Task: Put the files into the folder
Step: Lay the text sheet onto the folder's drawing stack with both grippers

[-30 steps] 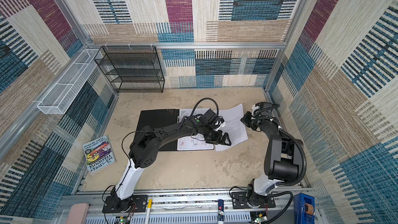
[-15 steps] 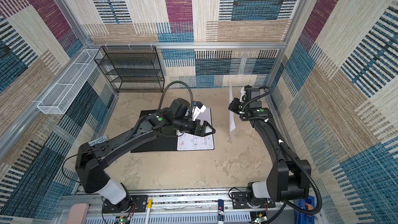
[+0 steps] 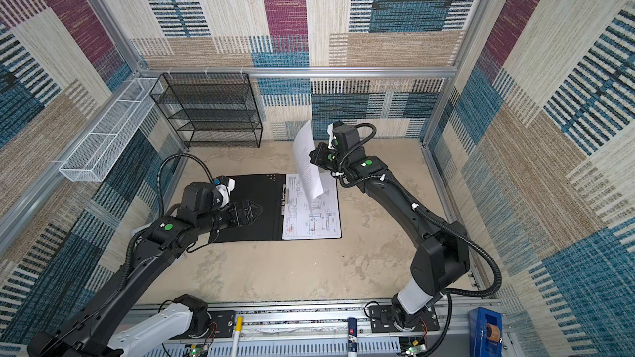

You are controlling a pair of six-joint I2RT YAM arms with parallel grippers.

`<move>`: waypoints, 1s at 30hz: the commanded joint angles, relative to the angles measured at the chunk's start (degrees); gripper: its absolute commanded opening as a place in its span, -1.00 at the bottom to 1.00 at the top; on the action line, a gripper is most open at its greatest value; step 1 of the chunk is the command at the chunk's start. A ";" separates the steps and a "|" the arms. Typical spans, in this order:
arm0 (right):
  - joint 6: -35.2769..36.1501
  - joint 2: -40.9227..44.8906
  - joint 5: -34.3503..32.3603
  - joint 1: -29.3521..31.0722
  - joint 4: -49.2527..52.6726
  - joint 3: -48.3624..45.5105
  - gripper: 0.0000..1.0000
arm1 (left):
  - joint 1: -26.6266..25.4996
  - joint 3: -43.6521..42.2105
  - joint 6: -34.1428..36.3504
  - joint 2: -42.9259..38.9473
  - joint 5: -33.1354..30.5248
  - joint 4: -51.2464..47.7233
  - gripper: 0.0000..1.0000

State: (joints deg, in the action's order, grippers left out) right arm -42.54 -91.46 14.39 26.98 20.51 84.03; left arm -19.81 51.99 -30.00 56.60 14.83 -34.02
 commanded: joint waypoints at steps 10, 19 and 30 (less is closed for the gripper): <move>-1.26 -1.52 -5.70 -3.86 -11.10 -18.42 -1.00 | 1.89 0.94 4.93 5.63 6.78 -3.50 0.94; -1.58 -6.68 -3.96 -3.78 -17.53 -23.29 -1.00 | 2.57 0.27 1.72 10.74 6.98 -3.10 0.85; -7.02 -9.06 -5.14 -2.85 -20.78 -24.60 -1.00 | 2.77 -0.26 -0.50 13.75 5.98 -0.34 0.79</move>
State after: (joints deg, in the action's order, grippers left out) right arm -46.70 -100.31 10.28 23.83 2.76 60.05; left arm -17.10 51.53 -29.69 69.73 21.21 -35.73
